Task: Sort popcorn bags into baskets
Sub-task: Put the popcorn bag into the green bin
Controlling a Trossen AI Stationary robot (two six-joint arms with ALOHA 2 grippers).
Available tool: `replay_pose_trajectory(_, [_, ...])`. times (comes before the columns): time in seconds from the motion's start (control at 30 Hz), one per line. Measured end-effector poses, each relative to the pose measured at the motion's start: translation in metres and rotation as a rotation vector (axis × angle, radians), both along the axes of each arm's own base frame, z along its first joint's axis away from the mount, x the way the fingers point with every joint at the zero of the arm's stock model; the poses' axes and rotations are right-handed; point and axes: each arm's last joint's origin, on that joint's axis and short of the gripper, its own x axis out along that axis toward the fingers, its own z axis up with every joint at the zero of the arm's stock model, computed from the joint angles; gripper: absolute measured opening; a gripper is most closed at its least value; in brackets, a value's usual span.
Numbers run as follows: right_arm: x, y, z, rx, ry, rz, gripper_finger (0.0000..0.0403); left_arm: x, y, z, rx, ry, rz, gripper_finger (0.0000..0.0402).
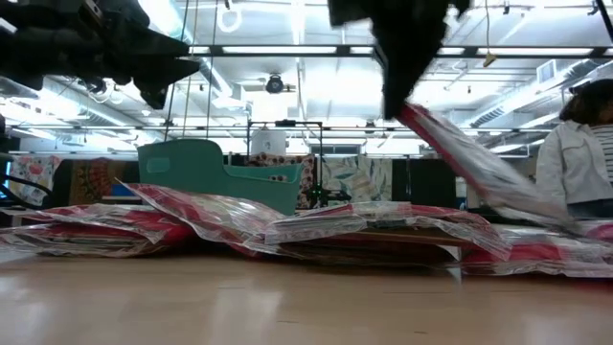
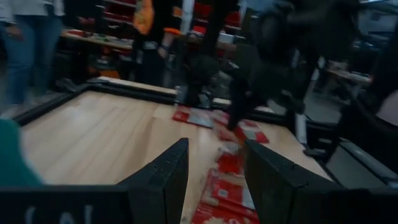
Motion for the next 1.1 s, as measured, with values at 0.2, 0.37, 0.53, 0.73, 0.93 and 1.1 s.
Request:
replay_pose_trajectory(0.2, [0.011, -0.012, 0.027, -0.085, -0.091, 0.04, 0.0002, 0.018, -0.011, -0.008, 0.027, -0.01, -0.08, 0.0156])
replay_pose_trajectory(0.37, [0.016, -0.023, 0.034, -0.156, -0.118, 0.038, 0.0002, 0.031, -0.019, -0.019, 0.025, 0.0, -0.086, 0.016])
replay_pose_trajectory(0.53, [0.019, -0.025, 0.039, -0.188, -0.134, 0.094, 0.0002, 0.047, -0.024, -0.025, 0.022, 0.043, -0.064, 0.0192])
replay_pose_trajectory(0.73, [0.026, -0.035, 0.05, -0.201, -0.177, 0.132, 0.0001, 0.069, -0.027, -0.017, 0.028, 0.051, -0.068, 0.0239])
replay_pose_trajectory(0.93, [0.034, -0.048, 0.064, -0.223, -0.234, 0.166, 0.0001, 0.065, -0.024, -0.006, 0.029, 0.043, -0.057, 0.0239])
replay_pose_trajectory(1.1, [0.043, -0.061, 0.076, -0.202, -0.308, 0.205, 0.0001, 0.051, -0.024, 0.008, 0.035, 0.045, -0.078, 0.0224])
